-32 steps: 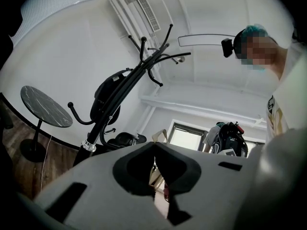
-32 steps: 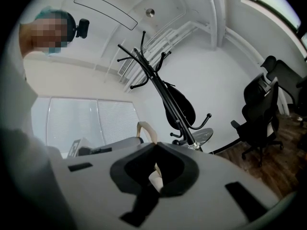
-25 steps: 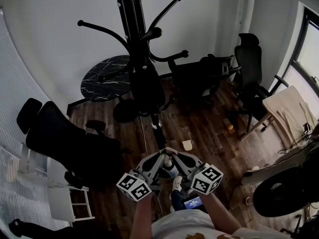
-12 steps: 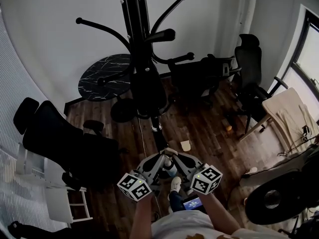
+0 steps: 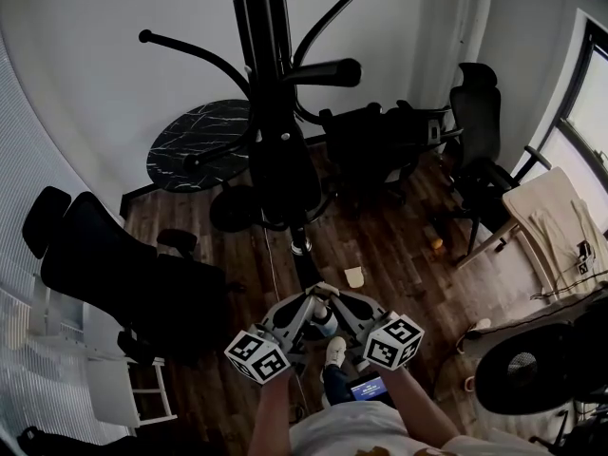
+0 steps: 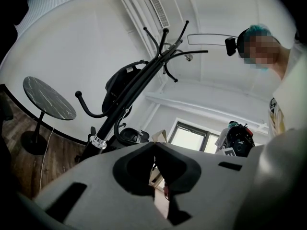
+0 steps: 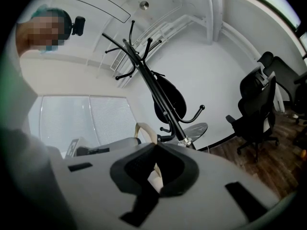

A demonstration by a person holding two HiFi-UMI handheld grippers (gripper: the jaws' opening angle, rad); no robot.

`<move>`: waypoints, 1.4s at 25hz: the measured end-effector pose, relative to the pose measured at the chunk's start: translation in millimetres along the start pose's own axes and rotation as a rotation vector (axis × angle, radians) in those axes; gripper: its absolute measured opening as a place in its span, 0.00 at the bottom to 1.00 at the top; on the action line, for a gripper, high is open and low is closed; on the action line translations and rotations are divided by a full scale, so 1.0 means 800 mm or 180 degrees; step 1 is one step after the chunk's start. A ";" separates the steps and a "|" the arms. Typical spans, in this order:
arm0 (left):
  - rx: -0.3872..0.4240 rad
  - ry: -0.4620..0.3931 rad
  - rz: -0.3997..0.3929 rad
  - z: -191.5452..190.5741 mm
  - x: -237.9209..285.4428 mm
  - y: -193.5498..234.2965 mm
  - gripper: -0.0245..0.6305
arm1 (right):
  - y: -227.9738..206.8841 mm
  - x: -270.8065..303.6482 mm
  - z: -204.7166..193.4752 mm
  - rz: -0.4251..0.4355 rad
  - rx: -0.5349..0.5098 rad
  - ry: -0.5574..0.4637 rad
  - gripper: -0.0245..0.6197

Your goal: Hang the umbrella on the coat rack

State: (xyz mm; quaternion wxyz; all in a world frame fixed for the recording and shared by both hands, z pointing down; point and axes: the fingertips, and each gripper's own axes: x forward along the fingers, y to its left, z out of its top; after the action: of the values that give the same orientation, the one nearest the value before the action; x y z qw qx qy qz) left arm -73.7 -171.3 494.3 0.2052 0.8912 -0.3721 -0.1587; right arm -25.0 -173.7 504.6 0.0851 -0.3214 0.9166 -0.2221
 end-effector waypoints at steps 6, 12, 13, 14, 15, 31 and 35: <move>-0.0054 0.0023 0.0024 -0.005 0.001 0.009 0.07 | -0.008 0.005 -0.006 -0.0030 0.0027 0.0050 0.06; -0.0091 0.0041 0.0029 -0.009 0.005 0.018 0.07 | -0.017 0.009 -0.009 -0.0073 0.0050 0.0070 0.06; -0.0096 0.0045 0.0029 -0.009 0.005 0.020 0.07 | -0.018 0.010 -0.009 -0.0080 0.0053 0.0073 0.06; -0.0102 0.0049 0.0030 -0.010 0.006 0.021 0.07 | -0.019 0.010 -0.010 -0.0087 0.0057 0.0078 0.06; -0.0107 0.0055 0.0032 -0.011 0.006 0.022 0.07 | -0.021 0.011 -0.011 -0.0094 0.0062 0.0083 0.06; -0.0189 0.0157 0.0043 -0.024 0.012 0.037 0.07 | -0.034 0.019 -0.022 -0.0131 0.0155 0.0142 0.06; -0.0190 0.0189 0.0059 -0.026 0.014 0.045 0.07 | -0.040 0.022 -0.025 -0.0141 0.0179 0.0157 0.06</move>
State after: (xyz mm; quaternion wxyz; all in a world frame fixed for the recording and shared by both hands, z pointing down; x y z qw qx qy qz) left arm -78.3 -197.0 528.4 0.2441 0.8855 -0.3691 -0.1413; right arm -27.3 -200.0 537.1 0.0665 -0.3335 0.9045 -0.2574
